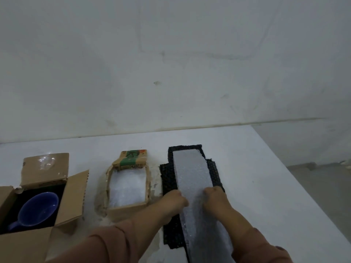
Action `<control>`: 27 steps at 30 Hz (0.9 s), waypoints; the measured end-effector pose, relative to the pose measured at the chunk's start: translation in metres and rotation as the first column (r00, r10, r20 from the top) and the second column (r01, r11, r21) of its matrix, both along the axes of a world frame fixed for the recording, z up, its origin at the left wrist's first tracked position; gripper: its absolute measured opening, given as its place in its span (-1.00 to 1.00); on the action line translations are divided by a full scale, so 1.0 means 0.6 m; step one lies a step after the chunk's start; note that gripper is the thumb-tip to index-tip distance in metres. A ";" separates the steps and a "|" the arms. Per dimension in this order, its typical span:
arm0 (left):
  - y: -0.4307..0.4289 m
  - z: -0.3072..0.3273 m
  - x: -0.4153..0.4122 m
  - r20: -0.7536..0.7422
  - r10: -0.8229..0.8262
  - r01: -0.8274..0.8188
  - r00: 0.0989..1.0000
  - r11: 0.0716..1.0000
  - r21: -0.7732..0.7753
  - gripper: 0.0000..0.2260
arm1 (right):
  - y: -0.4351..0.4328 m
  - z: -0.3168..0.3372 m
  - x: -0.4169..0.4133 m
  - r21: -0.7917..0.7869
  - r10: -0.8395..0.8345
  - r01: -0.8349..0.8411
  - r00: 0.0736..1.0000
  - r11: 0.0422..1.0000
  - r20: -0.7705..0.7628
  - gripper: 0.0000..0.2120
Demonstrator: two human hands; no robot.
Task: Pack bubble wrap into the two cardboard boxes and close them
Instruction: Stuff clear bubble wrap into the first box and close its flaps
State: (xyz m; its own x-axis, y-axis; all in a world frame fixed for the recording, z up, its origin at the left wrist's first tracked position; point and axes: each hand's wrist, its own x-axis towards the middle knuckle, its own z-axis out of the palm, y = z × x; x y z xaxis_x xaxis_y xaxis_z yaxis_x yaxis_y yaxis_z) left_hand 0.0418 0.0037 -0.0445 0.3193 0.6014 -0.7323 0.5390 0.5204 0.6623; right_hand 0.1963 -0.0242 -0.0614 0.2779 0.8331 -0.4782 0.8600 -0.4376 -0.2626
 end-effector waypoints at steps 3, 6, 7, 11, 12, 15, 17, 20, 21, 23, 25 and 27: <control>0.010 -0.022 0.016 0.019 0.228 -0.227 0.973 0.972 -0.056 -0.98 | -0.012 -0.007 -0.001 0.040 0.021 -0.019 0.998 0.999 -0.053 -0.58; 0.005 -0.026 0.030 0.043 0.281 -0.276 0.959 0.957 -0.087 -0.95 | -0.016 -0.017 0.003 0.085 0.023 -0.019 0.999 0.996 -0.048 -0.57; 0.001 -0.024 0.032 0.062 0.282 -0.274 0.957 0.955 -0.118 -0.93 | -0.017 -0.018 0.004 0.087 0.025 -0.020 0.998 0.996 -0.050 -0.57; -0.013 -0.022 0.033 0.075 0.180 -0.173 0.981 0.981 -0.088 -0.91 | -0.015 -0.010 0.010 0.056 0.006 -0.002 0.998 0.998 -0.065 -0.57; -0.013 -0.021 0.032 0.087 0.156 -0.153 0.984 0.988 -0.034 -0.90 | -0.011 -0.005 0.011 0.040 -0.015 0.019 0.997 0.999 -0.077 -0.57; -0.005 -0.004 0.024 0.196 0.146 -0.170 0.970 0.979 0.113 -0.88 | -0.001 0.022 0.021 0.088 -0.146 0.167 0.966 0.982 -0.211 -0.62; 0.006 0.022 0.010 0.294 0.150 -0.207 0.944 0.963 0.173 -0.80 | 0.004 0.048 0.031 0.134 -0.229 0.351 0.810 0.927 -0.540 -0.65; 0.023 0.065 -0.016 0.366 0.148 -0.255 0.919 0.930 0.263 -0.76 | 0.017 0.089 0.034 -0.012 -0.219 0.518 0.339 0.855 -0.915 -0.57; 0.029 0.078 -0.027 0.379 0.157 -0.280 0.912 0.912 0.298 -0.76 | 0.023 0.098 0.032 -0.001 -0.177 0.531 0.281 0.847 -0.943 -0.52; 0.037 0.108 -0.045 0.456 0.188 -0.357 0.870 0.877 0.321 -0.76 | 0.034 0.120 0.021 0.113 -0.074 0.530 0.318 0.840 -0.945 -0.46; 0.045 0.132 -0.059 0.581 0.270 -0.492 0.768 0.829 0.266 -0.70 | 0.042 0.143 0.006 0.232 0.028 0.499 0.383 0.835 -0.923 -0.48; 0.052 0.157 -0.071 0.653 0.325 -0.603 0.685 0.755 0.257 -0.68 | 0.051 0.166 -0.011 0.321 0.110 0.479 0.417 0.817 -0.902 -0.50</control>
